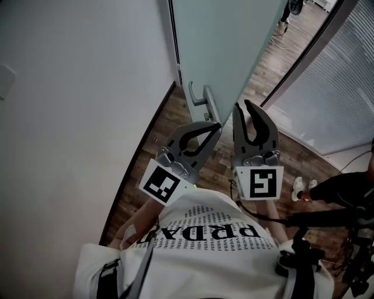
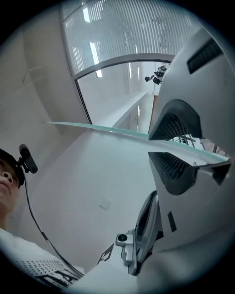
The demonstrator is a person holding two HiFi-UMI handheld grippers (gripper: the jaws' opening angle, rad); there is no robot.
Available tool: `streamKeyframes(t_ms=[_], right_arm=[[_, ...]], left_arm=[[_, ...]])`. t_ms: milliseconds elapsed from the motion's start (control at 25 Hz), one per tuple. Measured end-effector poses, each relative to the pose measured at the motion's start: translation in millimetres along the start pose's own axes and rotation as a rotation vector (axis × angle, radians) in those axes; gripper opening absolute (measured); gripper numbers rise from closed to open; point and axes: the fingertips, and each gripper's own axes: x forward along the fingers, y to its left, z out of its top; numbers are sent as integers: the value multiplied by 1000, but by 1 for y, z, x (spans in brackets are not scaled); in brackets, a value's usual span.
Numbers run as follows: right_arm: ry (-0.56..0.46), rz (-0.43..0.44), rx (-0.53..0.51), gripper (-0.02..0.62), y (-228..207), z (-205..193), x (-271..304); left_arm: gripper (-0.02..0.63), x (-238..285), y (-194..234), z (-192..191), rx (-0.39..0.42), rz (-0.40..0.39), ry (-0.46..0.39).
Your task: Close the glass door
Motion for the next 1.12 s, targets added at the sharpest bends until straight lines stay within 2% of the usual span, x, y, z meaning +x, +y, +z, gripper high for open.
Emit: streamKeyframes(t_ms=[80, 200, 360, 920, 1120], right_arm=[[11, -22, -20, 70, -7, -2, 3], [62, -43, -45, 75, -14, -11, 8], [60, -78, -43, 74, -20, -9, 9], [81, -91, -47, 61, -23, -3, -2], [81, -88, -60, 61, -23, -3, -2]], left_arm=[[-8, 0, -1, 1, 4, -8, 0], [-8, -1, -3, 2, 17, -23, 3], [-8, 0, -3, 3, 3, -31, 0], [-8, -2, -8, -1, 22, -77, 13], [-8, 3, -4, 4, 28, -69, 2]])
